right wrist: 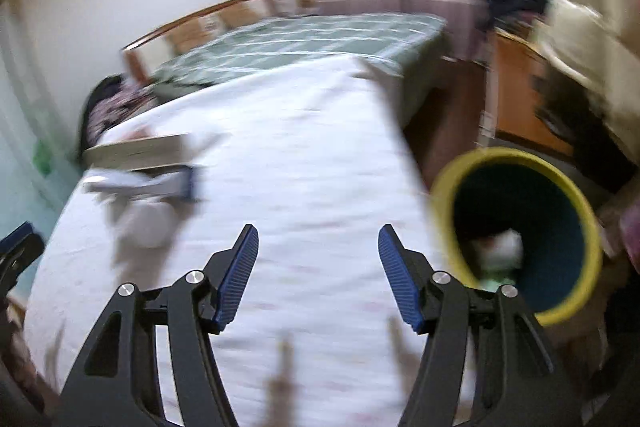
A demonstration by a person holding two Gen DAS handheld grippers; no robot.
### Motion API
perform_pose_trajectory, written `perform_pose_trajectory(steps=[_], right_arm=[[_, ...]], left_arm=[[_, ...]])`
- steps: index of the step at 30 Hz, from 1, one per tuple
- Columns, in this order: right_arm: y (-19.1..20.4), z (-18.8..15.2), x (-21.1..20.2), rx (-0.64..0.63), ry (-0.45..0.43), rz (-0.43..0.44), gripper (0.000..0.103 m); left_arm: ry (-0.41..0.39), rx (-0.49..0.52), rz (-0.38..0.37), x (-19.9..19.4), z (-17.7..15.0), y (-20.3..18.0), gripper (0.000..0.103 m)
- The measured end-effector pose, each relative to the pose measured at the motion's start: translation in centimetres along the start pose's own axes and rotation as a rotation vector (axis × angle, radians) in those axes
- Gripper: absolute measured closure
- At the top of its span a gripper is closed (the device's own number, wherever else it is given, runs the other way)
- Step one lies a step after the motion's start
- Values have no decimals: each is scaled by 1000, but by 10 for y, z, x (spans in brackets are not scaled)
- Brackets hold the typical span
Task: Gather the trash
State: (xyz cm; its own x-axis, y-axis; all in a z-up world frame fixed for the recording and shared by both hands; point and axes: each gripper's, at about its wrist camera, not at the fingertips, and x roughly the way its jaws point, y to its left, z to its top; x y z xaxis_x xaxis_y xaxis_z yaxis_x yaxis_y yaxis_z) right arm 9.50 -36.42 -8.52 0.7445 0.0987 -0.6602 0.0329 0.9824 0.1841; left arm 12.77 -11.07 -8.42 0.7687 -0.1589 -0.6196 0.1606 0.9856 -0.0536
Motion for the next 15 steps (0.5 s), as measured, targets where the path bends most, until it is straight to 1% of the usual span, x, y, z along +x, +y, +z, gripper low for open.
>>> perform_pose_trajectory(steps=[3,5,7,9,11,15], right_arm=[[52,6,7,-84,-8,92,44],[81,8,9,-142,-10,130,43],[106,9,14,-189,-8,159,44],[127,12,18,-222,-5,180,44],[143,14,24,-254,-6,187,45],[162,19,36,-293,2,187,53]], left_arm=[[-27,-60,66,-14,-5,41,8],[-36,-86,91,-19,-9,64,8],[-34,-108,97,-21,-12,78,8],[-30,-125,94,-21,-15,88,8],[-24,-130,91,-18,-16,87,8],[-21,-140,74,-17,-19,88,8]])
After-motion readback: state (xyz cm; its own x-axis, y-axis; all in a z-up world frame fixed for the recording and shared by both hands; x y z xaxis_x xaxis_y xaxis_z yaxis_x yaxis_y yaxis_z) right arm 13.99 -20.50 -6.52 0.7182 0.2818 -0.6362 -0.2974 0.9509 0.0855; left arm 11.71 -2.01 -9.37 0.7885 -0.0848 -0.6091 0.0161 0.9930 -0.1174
